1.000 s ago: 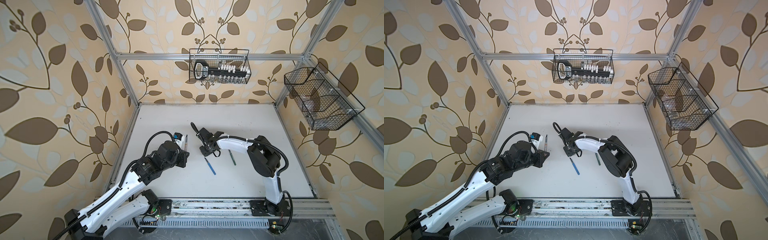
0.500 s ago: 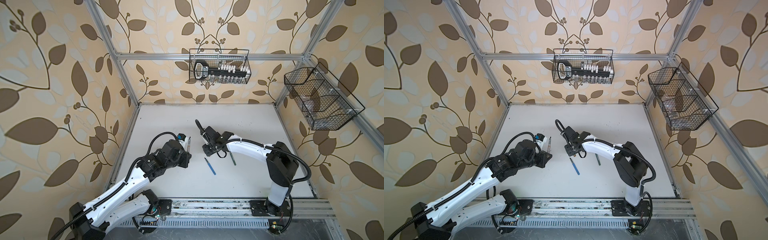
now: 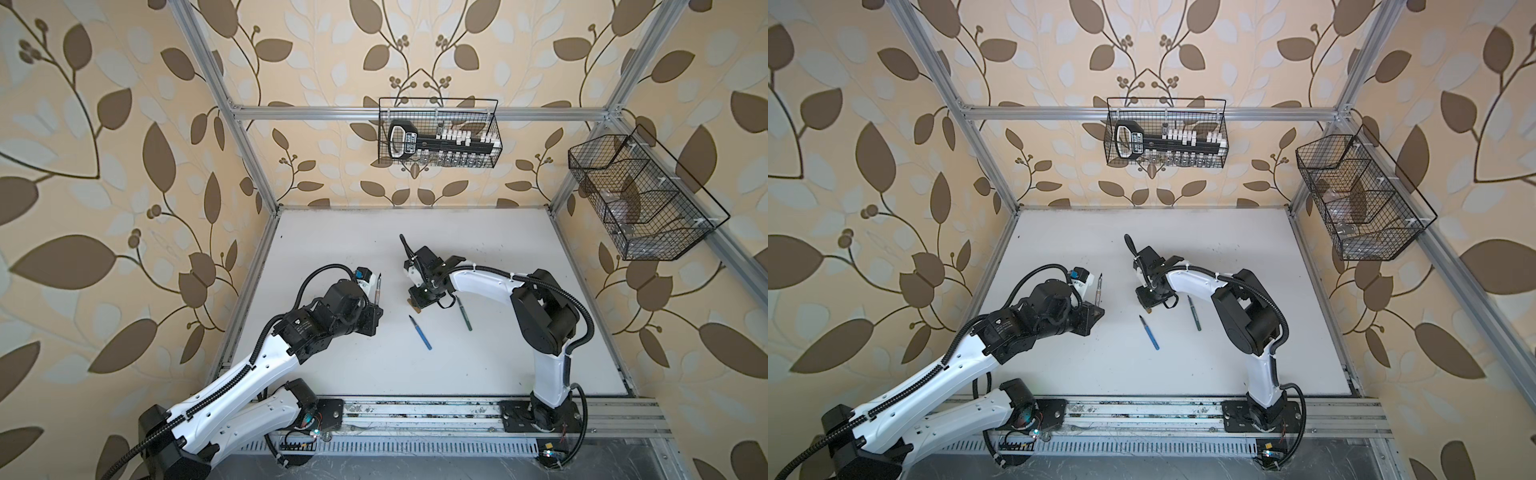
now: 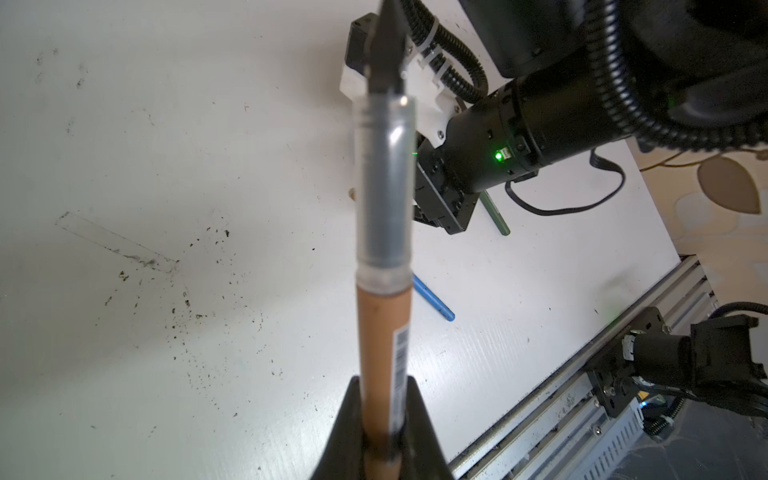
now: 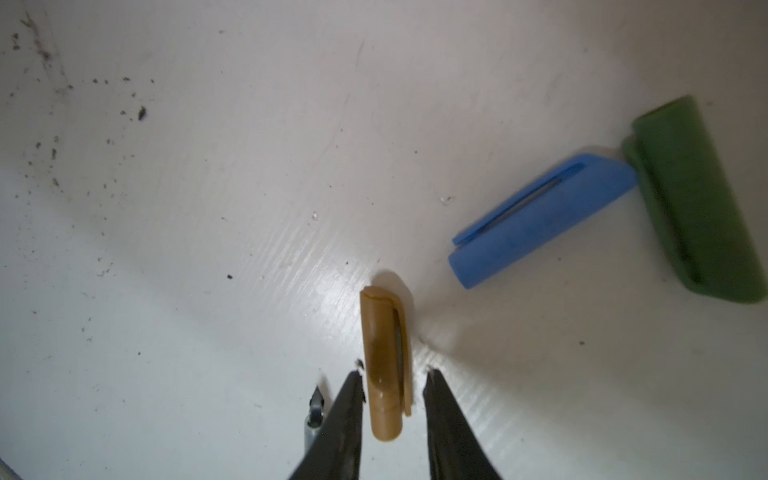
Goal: Insert the pens into the pen caps
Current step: 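Close the right gripper on the tan cap while the left gripper holds the pen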
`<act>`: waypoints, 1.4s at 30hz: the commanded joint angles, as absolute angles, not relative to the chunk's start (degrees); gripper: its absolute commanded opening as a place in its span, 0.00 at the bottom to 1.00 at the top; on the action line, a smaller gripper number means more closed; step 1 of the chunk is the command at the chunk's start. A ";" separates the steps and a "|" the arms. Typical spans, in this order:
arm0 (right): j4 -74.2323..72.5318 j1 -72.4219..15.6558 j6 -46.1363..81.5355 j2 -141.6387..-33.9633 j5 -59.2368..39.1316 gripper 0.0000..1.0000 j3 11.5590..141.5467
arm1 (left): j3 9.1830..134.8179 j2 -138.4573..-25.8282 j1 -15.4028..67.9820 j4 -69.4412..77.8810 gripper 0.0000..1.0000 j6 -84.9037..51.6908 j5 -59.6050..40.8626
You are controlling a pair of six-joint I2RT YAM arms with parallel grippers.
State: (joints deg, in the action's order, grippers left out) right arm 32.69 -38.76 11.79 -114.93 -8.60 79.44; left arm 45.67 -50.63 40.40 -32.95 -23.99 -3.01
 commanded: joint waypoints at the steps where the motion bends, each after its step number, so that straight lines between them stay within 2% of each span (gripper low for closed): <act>1: 32.55 -38.10 9.07 -116.98 -13.94 0.28 81.11 | 47.38 -50.91 39.99 -32.70 0.09 -23.02 -3.94; 11: 30.25 -36.37 9.58 -118.54 -17.45 0.22 80.24 | 47.55 -51.64 40.00 -32.81 0.09 -22.45 -3.51; 19: 32.91 -37.38 9.57 -119.10 -10.20 0.19 81.17 | 47.55 -51.89 39.99 -32.75 0.09 -22.40 -3.23; 22: 34.70 -38.44 9.32 -118.34 -5.77 0.20 82.12 | 47.66 -51.86 39.99 -32.87 0.09 -22.36 -3.30; 26: 35.25 -39.84 9.59 -115.68 -3.12 0.29 82.82 | 47.64 -51.51 39.99 -33.05 0.09 -22.48 -3.10; 29: 35.42 -40.78 10.01 -114.00 -0.94 0.30 83.44 | 47.56 -50.91 39.99 -33.32 0.09 -22.50 -2.82; 36: 36.72 -42.01 10.09 -114.28 1.01 0.30 86.31 | 47.35 -49.88 40.03 -33.66 0.09 -22.69 -2.20; 42: 39.10 -42.58 9.60 -117.91 2.41 0.26 89.06 | 47.29 -49.79 39.99 -33.75 0.09 -22.64 -1.99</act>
